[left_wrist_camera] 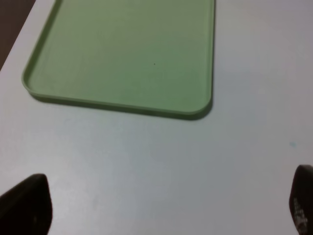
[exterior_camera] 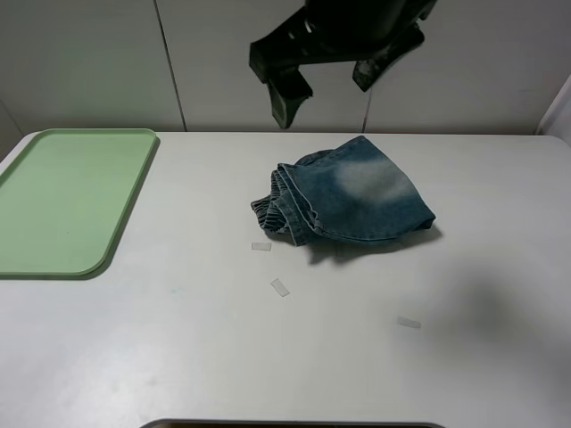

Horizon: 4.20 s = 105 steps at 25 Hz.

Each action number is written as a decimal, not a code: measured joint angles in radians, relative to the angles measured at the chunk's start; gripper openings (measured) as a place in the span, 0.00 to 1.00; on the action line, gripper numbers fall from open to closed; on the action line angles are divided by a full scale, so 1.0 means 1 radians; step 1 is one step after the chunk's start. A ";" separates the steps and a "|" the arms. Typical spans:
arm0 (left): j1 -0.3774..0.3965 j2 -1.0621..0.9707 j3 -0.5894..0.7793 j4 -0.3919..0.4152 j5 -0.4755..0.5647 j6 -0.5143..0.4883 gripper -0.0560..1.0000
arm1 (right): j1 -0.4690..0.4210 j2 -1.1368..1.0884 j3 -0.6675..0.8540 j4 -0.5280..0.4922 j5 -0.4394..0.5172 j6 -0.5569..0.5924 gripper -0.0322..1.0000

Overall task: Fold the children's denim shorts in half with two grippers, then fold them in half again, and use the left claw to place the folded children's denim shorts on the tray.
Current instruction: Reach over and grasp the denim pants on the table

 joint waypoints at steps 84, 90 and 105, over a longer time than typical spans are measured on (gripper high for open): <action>0.000 0.000 0.000 0.000 -0.001 0.000 0.97 | -0.800 -1.787 1.259 0.150 -0.195 -0.103 0.70; 0.000 0.000 0.000 0.000 -0.001 0.000 0.97 | -0.800 -1.787 1.259 0.150 -0.195 -0.103 0.70; 0.000 0.076 -0.038 -0.044 0.034 0.000 0.96 | -0.800 -1.787 1.259 0.150 -0.195 -0.103 0.70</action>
